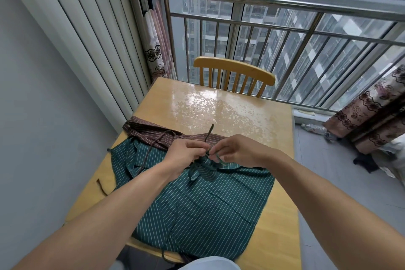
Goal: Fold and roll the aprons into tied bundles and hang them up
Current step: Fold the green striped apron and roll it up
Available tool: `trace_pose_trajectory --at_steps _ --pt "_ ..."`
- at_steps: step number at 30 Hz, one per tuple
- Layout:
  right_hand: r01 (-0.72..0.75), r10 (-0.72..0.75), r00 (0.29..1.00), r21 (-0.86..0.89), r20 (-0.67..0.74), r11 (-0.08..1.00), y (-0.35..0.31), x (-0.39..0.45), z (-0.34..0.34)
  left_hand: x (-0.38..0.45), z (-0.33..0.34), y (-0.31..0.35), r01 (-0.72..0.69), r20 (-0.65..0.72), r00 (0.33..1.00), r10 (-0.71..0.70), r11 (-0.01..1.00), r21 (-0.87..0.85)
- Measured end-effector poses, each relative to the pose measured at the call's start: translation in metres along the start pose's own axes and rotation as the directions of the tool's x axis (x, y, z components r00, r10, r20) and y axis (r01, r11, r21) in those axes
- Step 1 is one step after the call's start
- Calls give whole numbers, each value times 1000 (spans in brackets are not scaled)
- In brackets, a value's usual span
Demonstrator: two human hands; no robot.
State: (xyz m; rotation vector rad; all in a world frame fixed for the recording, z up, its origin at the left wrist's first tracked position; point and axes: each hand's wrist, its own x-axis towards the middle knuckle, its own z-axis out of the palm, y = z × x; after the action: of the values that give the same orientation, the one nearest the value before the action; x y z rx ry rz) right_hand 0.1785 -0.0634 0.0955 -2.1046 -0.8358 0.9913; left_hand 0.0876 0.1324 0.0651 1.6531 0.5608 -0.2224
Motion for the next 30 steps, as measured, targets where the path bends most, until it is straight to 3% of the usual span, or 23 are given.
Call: trace_pose_trajectory --at_steps 2,4,8,10,13,18,21,25,30 --pt "-7 -4 991 -76 -136 997 -1 2 3 -2 -1 2 -89 -18 996 92 985 145" --pt "2 -25 976 -103 -218 995 -6 3 9 -2 -1 4 -128 -9 991 132 975 182" --pt "115 -336 898 -585 -284 803 -9 0 13 -2 0 8 -117 21 993 115 960 255" --pt "167 -411 872 -626 -267 762 -7 2 15 -3 0 11 -147 65 989 134 955 257" --pt "189 -334 902 -448 -273 874 -5 6 17 -7 0 15 -160 117 983 139 967 196" --pt "172 -315 866 -361 -388 917 1 5 21 -7 -3 16 -110 141 986 89 982 152" --pt "104 -178 836 -169 -519 980 -1 5 26 -9 -2 18 -121 104 989 105 980 157" --pt "46 53 824 160 -564 986 -11 7 31 -8 3 20 -223 69 975 212 941 255" --pt "-8 99 773 146 -627 989 -18 4 30 -6 6 15 -251 -15 965 262 937 242"
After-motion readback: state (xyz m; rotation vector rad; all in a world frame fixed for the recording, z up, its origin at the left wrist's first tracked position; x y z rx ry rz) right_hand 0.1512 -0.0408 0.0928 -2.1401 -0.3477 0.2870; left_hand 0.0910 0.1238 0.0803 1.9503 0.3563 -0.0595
